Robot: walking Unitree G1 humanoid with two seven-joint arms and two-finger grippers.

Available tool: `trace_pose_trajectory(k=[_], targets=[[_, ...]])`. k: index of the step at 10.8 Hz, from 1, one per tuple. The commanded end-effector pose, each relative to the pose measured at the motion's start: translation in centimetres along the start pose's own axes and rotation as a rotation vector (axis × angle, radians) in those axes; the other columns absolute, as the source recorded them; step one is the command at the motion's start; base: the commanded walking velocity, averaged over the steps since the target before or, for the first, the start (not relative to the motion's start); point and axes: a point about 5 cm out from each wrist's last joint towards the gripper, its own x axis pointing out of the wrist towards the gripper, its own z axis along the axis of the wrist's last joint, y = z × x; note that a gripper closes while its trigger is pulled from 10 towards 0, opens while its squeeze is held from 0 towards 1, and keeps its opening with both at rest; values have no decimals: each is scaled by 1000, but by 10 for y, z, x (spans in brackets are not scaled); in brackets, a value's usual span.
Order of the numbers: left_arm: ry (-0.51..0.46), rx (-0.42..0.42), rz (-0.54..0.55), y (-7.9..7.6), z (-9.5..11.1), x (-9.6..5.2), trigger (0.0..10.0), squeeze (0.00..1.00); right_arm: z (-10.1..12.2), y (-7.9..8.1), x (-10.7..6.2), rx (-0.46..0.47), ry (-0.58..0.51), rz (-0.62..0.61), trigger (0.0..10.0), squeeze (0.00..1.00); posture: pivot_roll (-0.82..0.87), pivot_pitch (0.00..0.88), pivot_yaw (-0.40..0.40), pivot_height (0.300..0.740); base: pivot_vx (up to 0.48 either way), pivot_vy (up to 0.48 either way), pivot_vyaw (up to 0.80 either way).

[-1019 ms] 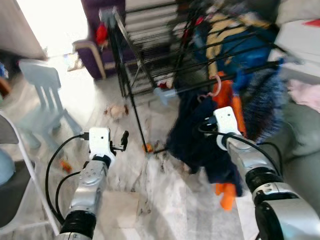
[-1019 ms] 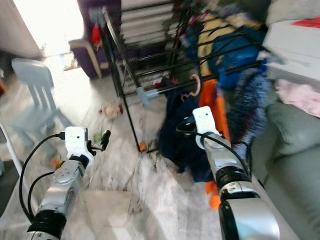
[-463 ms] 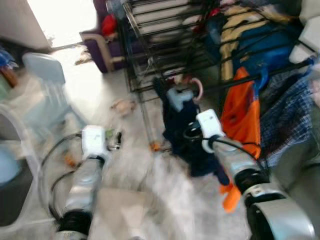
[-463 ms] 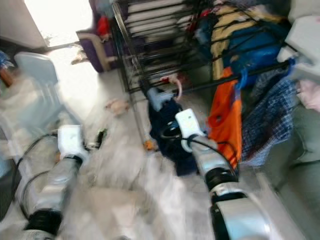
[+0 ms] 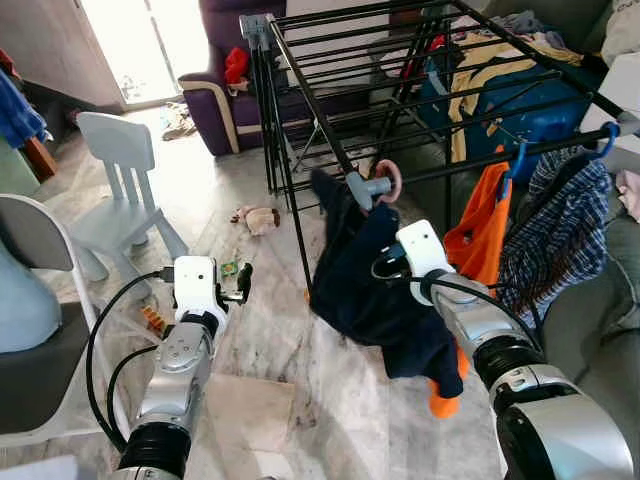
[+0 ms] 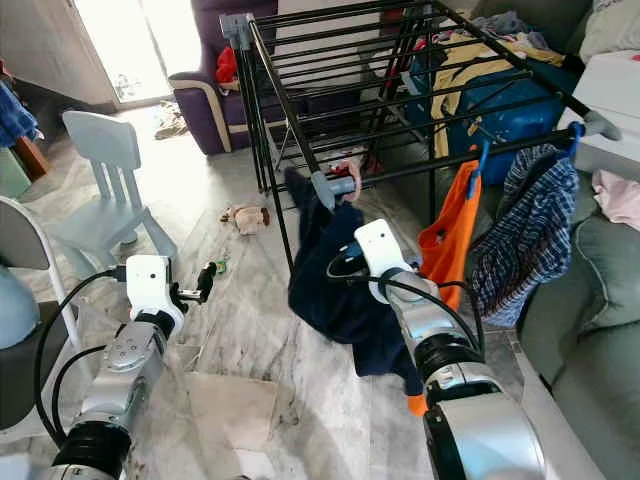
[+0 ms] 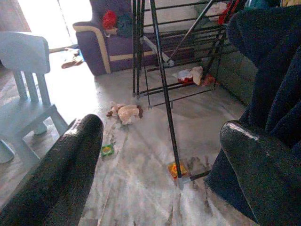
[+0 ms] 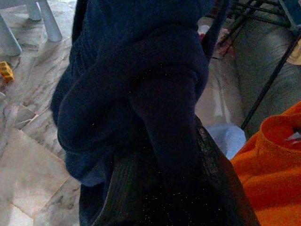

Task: Hang hanger

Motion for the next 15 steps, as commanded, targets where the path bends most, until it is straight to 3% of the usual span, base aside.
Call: trace_pose_trajectory(k=[1, 6, 9, 14, 15], targets=[[-10, 5, -2, 3, 3, 0, 10000, 0, 21, -8, 2, 9, -46, -43, 10000, 0, -126, 0, 81, 740, 0, 0, 0], [-3, 13, -4, 3, 3, -1, 10000, 0, 18, -12, 3, 40, -12, -53, 10000, 0, -126, 0, 86, 740, 0, 0, 0], [17, 23, -12, 4, 1, -1, 10000, 0, 17, -2, 7, 112, 32, -17, 10000, 0, -119, 0, 93, 740, 0, 0, 0], [33, 23, -18, 4, 0, -2, 10000, 0, -20, 14, 4, 171, 157, 54, 10000, 0, -111, 0, 88, 740, 0, 0, 0], [30, 19, -21, 3, 0, -2, 10000, 0, -24, 14, 3, 182, 159, 54, 10000, 208, -111, 0, 88, 740, 0, 0, 0]])
